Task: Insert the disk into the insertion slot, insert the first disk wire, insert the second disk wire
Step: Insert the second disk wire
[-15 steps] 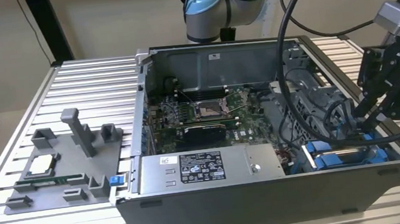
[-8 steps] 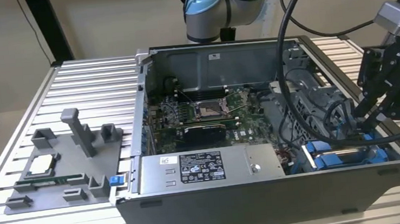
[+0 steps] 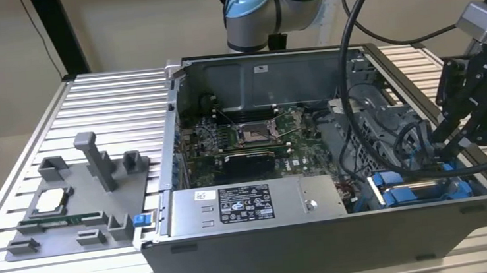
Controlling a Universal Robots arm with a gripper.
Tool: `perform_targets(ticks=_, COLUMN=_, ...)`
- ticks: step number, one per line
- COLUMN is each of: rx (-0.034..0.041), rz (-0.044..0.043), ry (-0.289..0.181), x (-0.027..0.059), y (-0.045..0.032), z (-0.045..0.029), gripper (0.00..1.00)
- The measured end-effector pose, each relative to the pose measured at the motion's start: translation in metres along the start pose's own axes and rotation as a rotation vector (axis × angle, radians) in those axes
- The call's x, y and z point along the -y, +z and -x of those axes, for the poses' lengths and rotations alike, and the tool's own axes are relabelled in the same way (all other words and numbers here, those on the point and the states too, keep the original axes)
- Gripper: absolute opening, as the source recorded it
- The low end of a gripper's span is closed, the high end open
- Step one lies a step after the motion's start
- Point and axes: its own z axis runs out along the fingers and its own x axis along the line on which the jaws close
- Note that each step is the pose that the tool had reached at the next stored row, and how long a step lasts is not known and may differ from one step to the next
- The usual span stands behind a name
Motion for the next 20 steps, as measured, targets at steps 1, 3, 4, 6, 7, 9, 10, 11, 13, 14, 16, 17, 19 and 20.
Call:
perform_targets(ticks=1, rx=0.0001, rz=0.0001, ry=0.0, x=0.0009, y=0.0, z=0.0006, gripper=1.0)
perform_targets(ticks=3, rx=0.0002, rz=0.0, ry=0.0, x=0.0032, y=-0.0003, z=0.0019, gripper=1.0)
perform_targets(ticks=4, rx=0.0005, rz=0.0, ry=0.0, x=0.0044, y=-0.0004, z=0.0024, gripper=1.0)
perform_targets(ticks=6, rx=0.0018, rz=0.0005, ry=0.0, x=0.0075, y=0.0006, z=0.003, gripper=1.0)
perform_targets(ticks=7, rx=0.002, rz=0.0012, ry=0.0, x=0.0092, y=0.0018, z=0.0031, gripper=1.0)
perform_targets(ticks=9, rx=0.0024, rz=0.0024, ry=0.0, x=0.0118, y=0.0037, z=0.0032, gripper=1.0)
perform_targets(ticks=10, rx=0.0031, rz=0.0031, ry=-0.001, x=0.0125, y=0.0047, z=0.0032, gripper=1.0)
perform_targets(ticks=11, rx=0.0034, rz=0.004, ry=-0.001, x=0.013, y=0.0057, z=0.0032, gripper=1.0)
perform_targets(ticks=13, rx=0.0048, rz=0.0064, ry=-0.001, x=0.0134, y=0.0078, z=0.0032, gripper=1.0)
perform_targets(ticks=14, rx=0.0057, rz=0.0065, ry=-0.001, x=0.0136, y=0.0082, z=0.0032, gripper=1.0)
perform_targets(ticks=16, rx=0.0084, rz=0.0065, ry=-0.002, x=0.0137, y=0.0088, z=0.0032, gripper=1.0)
perform_targets(ticks=17, rx=0.0085, rz=0.0065, ry=-0.002, x=0.0137, y=0.0088, z=0.0032, gripper=1.0)
perform_targets(ticks=19, rx=0.0085, rz=0.0065, ry=-0.002, x=0.0137, y=0.0089, z=0.0032, gripper=0.0)
perform_targets(ticks=20, rx=0.0086, rz=0.0065, ry=-0.002, x=0.0137, y=0.009, z=0.0032, gripper=0.0)
